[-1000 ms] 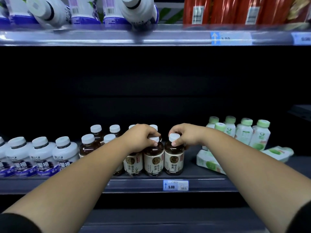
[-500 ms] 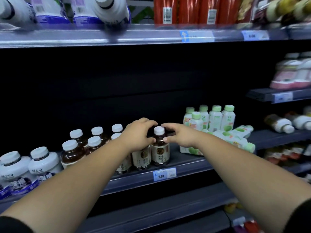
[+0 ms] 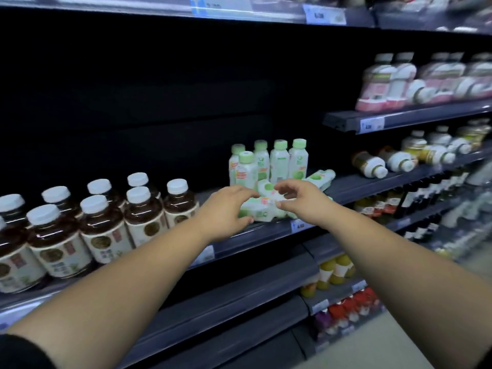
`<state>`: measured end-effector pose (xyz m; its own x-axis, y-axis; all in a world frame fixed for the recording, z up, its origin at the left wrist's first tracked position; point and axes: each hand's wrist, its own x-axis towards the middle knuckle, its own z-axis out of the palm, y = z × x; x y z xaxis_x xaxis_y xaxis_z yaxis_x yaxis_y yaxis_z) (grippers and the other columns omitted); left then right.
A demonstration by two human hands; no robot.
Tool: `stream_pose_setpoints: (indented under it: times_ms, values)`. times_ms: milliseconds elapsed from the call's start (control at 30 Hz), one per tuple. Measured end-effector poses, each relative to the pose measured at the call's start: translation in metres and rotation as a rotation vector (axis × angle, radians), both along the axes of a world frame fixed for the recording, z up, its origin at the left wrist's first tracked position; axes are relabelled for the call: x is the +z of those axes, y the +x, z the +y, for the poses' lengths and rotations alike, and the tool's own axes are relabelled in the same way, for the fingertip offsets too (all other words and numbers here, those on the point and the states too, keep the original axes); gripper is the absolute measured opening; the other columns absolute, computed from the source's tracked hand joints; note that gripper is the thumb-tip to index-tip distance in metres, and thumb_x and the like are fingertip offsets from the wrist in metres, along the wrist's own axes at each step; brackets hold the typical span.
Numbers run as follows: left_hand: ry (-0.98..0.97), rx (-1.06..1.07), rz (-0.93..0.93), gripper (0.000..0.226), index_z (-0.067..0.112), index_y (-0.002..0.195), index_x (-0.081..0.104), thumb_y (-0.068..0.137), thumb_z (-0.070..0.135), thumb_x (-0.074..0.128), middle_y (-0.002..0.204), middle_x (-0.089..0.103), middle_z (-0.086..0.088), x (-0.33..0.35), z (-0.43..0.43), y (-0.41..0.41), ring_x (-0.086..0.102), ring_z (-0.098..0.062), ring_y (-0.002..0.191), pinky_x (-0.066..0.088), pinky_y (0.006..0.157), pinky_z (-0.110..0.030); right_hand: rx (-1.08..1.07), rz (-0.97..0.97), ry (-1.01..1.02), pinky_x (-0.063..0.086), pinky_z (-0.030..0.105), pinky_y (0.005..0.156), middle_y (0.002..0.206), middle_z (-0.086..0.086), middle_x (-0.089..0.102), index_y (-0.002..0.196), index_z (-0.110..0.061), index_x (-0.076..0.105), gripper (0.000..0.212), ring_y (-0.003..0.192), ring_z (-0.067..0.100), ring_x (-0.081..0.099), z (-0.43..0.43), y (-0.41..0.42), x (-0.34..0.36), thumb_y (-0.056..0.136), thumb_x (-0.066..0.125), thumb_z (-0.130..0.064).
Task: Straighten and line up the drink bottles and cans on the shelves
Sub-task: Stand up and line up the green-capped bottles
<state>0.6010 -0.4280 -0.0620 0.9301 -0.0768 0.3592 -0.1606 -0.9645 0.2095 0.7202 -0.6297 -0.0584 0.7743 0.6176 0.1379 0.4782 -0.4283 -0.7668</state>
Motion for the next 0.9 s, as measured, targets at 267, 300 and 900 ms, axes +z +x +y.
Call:
stream_pose_setpoints:
  times_ms: [267,300,900]
  values:
    - [-0.183,0.244,0.066,0.058,0.031,0.137,0.051,0.082,0.028,0.071,0.139,0.05,0.009,-0.022,-0.044,0.064,0.048,-0.01,0.125,0.037,0.102,-0.023,0.147,-0.028,-0.067,0.054,0.036,0.093,0.119,-0.006,0.063,0.116,-0.032,0.063,0.034,0.105,0.009,0.062,-0.037,0.079,0.001,0.086,0.076,-0.024]
    - [-0.206,0.274,0.061,0.058,0.031,0.137,0.051,0.083,0.028,0.072,0.139,0.049,0.009,-0.023,-0.047,0.068,0.048,-0.009,0.124,0.036,0.1,-0.021,0.173,-0.022,-0.062,0.054,0.034,0.092,0.119,-0.006,0.063,0.117,-0.031,0.063,0.035,0.104,0.009,0.063,-0.037,0.085,0.001,0.086,0.076,-0.023]
    - [-0.168,0.329,0.068,0.05,0.026,0.134,0.057,0.087,0.014,0.067,0.13,0.057,0.001,0.062,0.041,0.121,0.054,-0.017,0.118,0.045,0.101,-0.034,0.271,-0.081,0.062,0.048,0.02,0.083,0.109,-0.01,0.064,0.108,-0.027,0.066,0.024,0.101,0.006,0.061,0.086,0.119,0.04,0.094,0.061,-0.009]
